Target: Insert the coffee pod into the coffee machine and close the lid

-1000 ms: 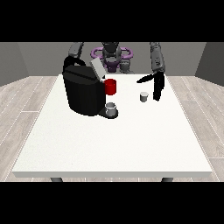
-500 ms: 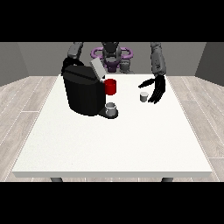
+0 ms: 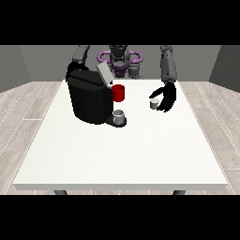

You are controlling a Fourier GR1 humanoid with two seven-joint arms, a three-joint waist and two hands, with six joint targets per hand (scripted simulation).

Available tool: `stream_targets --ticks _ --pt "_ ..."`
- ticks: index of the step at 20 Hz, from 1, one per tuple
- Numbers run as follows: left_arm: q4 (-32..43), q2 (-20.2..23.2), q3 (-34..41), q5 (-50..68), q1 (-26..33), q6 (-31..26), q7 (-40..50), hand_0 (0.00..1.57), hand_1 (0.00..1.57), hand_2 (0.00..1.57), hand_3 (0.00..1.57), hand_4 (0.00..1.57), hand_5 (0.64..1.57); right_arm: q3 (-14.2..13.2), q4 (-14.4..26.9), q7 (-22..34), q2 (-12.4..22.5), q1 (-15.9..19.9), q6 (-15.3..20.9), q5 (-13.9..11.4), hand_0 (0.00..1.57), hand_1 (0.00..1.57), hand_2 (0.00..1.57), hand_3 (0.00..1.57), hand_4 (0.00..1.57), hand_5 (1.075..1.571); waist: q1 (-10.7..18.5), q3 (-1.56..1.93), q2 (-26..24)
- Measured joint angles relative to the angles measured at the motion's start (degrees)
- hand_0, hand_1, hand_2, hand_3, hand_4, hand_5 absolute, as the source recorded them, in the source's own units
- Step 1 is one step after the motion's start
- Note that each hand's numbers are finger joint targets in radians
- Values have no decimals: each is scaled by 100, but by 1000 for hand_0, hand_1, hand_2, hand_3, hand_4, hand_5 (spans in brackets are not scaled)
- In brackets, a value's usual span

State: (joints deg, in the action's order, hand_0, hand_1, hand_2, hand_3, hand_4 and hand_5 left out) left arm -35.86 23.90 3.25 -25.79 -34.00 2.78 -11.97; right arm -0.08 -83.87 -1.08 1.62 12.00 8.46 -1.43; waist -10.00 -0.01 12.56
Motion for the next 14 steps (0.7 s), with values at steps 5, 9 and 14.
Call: stream_targets --ticks 5,9,14 --pt "167 -116 14 -225 -132 462 -117 836 836 974 748 380 1571 -61 71 -130 -17 8 -29 80 0 0 0 0 514 1571 -10 2 41" --pt "328 -86 17 -419 -204 774 -328 930 930 1040 820 281 1571 -49 -13 -144 -43 -56 -40 126 0 0 0 0 487 1571 -63 14 90" --pt "536 17 -66 -678 -392 807 -310 1174 1174 1286 1183 412 1571 -49 -91 41 -4 76 -12 124 0 0 0 0 424 1571 -89 16 145"
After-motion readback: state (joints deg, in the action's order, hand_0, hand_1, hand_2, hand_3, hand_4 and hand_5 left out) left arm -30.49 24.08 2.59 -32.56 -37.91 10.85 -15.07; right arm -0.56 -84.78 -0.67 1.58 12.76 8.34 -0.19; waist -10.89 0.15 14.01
